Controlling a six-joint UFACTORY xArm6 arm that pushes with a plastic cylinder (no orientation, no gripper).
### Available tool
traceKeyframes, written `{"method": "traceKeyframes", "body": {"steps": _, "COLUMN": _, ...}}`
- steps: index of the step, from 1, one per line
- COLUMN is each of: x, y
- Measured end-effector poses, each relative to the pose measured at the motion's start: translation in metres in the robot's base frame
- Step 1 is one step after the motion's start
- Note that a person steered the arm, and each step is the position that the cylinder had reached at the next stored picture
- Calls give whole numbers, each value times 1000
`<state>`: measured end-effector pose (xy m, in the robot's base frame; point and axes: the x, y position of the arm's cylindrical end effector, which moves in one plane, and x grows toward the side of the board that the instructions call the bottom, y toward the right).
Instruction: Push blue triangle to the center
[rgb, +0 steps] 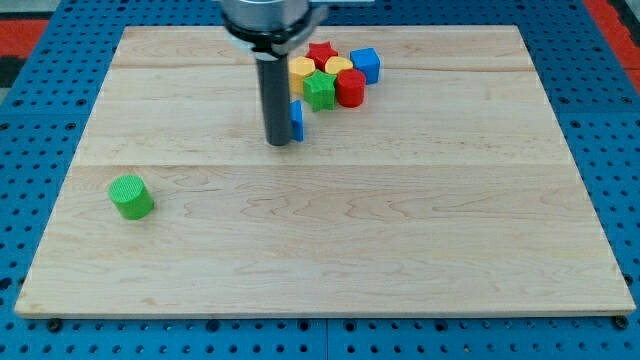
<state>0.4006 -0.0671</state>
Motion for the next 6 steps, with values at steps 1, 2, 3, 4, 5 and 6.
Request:
{"method": "traceKeyframes", "body": {"steps": 1, "x": -19, "y": -21}}
{"method": "traceKeyframes", "body": {"steps": 2, "x": -34, "y": -22}}
{"method": "traceKeyframes", "body": {"steps": 3, "x": -35, "y": 2}}
{"method": "traceKeyframes", "body": {"steps": 4, "x": -33, "y": 27}}
{"method": "traceKeyframes", "body": {"steps": 5, "x": -32, "y": 46}}
{"method": "traceKeyframes", "body": {"steps": 6, "x": -19, "y": 57}}
